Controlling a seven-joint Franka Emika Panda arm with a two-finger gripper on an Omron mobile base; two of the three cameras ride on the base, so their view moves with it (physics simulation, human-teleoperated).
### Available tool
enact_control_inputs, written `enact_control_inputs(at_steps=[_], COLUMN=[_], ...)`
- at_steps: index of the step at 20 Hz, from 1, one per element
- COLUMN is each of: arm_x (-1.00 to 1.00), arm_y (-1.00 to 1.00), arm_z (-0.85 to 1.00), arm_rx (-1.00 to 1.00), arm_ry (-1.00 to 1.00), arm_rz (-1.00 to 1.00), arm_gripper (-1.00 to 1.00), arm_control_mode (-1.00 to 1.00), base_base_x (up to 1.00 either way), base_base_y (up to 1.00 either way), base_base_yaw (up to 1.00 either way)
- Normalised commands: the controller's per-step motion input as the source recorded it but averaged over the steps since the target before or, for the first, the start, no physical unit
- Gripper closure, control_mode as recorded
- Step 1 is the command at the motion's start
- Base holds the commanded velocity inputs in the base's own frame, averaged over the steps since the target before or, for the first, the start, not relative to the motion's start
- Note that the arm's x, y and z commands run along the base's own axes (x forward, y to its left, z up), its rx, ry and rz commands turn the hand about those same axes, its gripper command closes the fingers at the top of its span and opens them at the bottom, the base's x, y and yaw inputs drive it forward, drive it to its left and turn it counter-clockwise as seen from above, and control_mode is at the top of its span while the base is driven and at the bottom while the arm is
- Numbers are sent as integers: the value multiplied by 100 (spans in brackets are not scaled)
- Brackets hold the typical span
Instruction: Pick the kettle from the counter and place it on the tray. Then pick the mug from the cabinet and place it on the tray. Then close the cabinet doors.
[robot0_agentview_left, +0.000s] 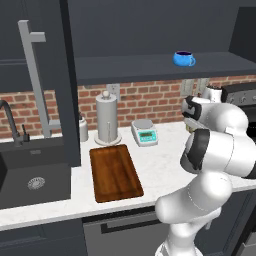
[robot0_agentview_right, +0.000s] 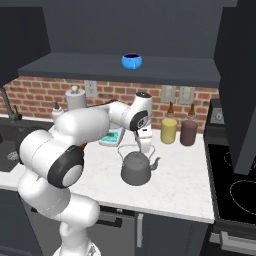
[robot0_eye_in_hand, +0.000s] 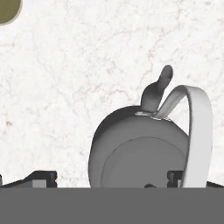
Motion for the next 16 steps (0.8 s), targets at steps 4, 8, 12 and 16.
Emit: enact_control_inputs(at_steps=[4, 8, 12, 16], arm_x=[-3, 0, -19, -74], arm_y=[16, 8, 12, 17], arm_z=[-26, -15, -16, -5], arm_rx=[0, 0, -1, -1], arm_ry=[1, 0, 1, -12], arm_rz=[0, 0, 2, 0], arm_gripper=[100, 100, 100, 100], arm_control_mode=[-100, -100, -100, -100], base_base_x=[0, 0, 0, 0], base_base_y=[0, 0, 0, 0], base_base_yaw=[0, 0, 0, 0])
